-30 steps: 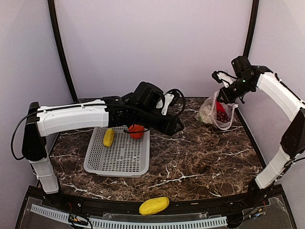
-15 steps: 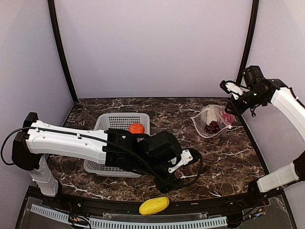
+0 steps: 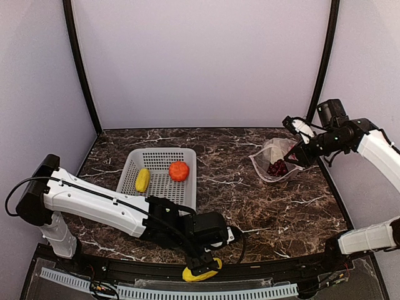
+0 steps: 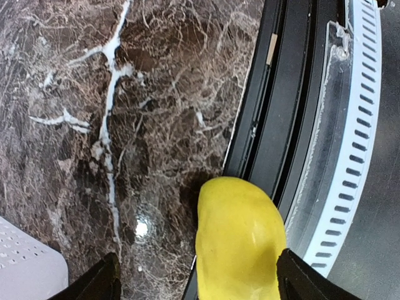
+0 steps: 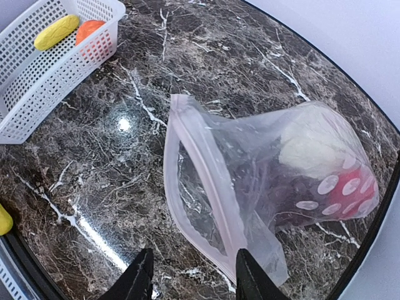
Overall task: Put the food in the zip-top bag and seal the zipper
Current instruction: Pick up the fake fruit at the center of the board.
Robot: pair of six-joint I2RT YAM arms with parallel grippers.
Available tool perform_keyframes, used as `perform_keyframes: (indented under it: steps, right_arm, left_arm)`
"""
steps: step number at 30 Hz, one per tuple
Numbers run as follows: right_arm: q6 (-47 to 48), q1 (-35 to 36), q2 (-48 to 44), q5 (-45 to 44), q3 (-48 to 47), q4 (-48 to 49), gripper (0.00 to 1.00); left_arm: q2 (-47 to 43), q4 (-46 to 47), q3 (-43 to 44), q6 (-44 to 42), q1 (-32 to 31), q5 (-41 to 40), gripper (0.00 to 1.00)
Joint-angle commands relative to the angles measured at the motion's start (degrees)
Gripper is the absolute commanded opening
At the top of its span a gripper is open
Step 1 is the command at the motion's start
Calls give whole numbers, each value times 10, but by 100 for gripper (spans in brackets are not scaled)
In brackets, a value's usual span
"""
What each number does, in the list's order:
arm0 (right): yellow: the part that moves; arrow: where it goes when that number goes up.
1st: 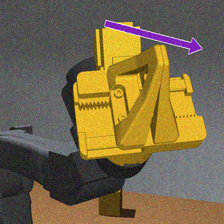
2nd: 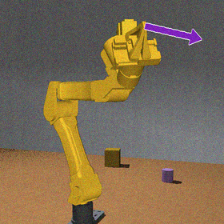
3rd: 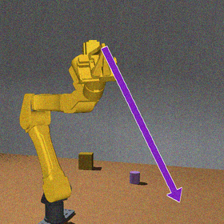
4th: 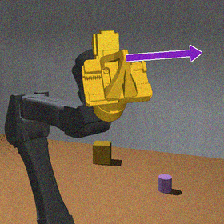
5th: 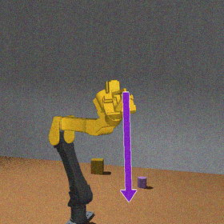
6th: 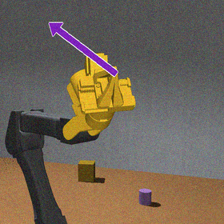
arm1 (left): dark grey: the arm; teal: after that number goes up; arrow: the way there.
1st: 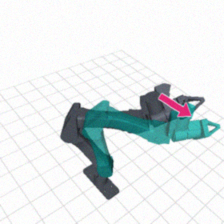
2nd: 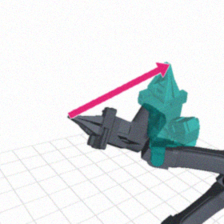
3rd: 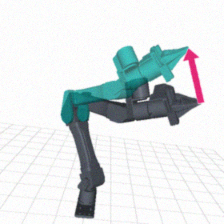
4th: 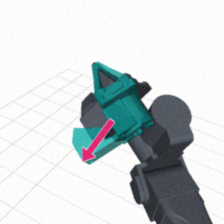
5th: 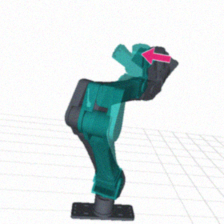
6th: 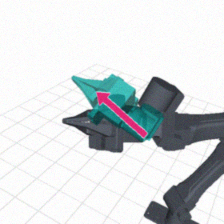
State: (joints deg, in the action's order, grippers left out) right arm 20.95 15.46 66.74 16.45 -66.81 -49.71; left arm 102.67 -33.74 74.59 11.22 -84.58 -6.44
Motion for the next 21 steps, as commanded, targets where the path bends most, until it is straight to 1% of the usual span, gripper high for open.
perform_keyframes:
  steps: [1,4,7,9,10,12,14,15,16,18,21]
  right_arm:
    - [16,27,1,-18,14,20,45]
    - [19,37,3,-37,20,28,47]
    - [19,45,6,-43,25,30,48]
    - [21,49,6,-51,30,30,50]
    - [22,51,6,-60,32,32,52]
    - [23,54,8,-94,40,43,55]
    - [23,55,13,-122,45,49,55]
    - [21,55,16,-133,47,54,55]
    - [18,55,20,-146,49,60,53]
    - [11,55,29,-170,48,72,48]
    - [4,54,37,-209,44,91,36]
  left_arm:
    - [3,-2,-17,15,-11,32,85]
    - [19,1,-14,20,-20,41,85]
    - [41,-25,-3,41,-22,38,84]
    - [58,-49,7,54,-23,24,82]
    - [63,-56,9,60,-23,6,82]
    - [65,-66,9,77,-23,-14,79]
    - [64,-65,10,86,-23,-21,73]
    - [64,-60,9,90,-23,-20,68]
    - [64,-56,10,91,-23,-15,65]
    - [64,-48,12,95,-23,-13,58]
    - [63,-46,18,96,-23,-15,52]
